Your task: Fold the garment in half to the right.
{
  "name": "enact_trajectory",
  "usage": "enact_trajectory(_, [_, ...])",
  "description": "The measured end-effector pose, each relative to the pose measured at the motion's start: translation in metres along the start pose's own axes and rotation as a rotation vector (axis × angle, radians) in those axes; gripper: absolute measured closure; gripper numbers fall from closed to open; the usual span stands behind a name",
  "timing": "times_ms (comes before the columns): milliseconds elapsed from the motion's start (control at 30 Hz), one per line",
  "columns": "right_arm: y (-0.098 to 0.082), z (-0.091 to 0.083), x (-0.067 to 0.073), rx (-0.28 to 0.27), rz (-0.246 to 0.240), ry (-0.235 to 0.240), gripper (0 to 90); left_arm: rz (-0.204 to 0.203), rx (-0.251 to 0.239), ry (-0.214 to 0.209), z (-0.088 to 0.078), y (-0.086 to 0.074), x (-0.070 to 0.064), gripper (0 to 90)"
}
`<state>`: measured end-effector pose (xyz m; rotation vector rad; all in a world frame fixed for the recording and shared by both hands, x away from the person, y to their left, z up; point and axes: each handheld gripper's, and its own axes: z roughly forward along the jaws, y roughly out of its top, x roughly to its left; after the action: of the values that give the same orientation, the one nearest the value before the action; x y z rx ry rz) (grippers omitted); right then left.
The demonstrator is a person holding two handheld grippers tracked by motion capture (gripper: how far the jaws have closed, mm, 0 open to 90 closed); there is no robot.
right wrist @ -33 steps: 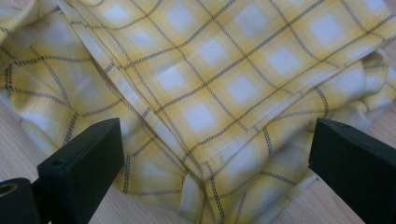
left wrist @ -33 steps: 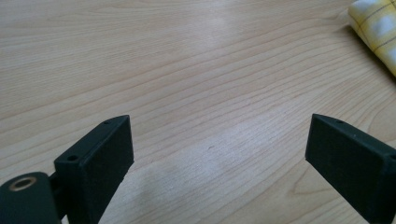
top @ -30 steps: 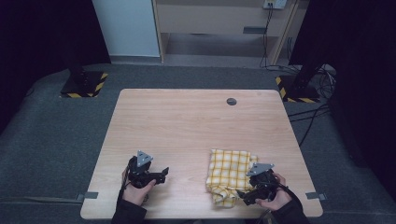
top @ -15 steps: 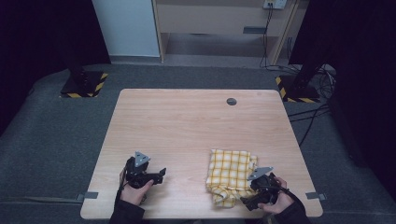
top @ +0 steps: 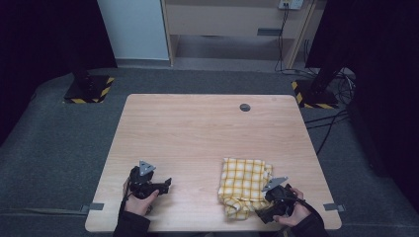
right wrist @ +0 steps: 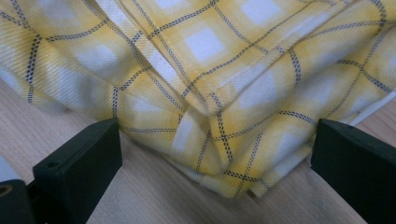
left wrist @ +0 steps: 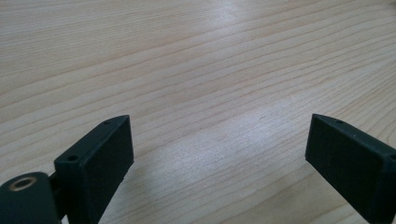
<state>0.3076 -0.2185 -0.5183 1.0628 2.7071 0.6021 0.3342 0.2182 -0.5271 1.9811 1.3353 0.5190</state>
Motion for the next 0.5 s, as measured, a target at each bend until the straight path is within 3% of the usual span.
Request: enact_trajectory(500, [0.003,0.0061,-0.0009,-0.024,0.037,-0.002,0.3,-0.008,0.013,0.01,0.0028,-0.0022,0.0041,6.8])
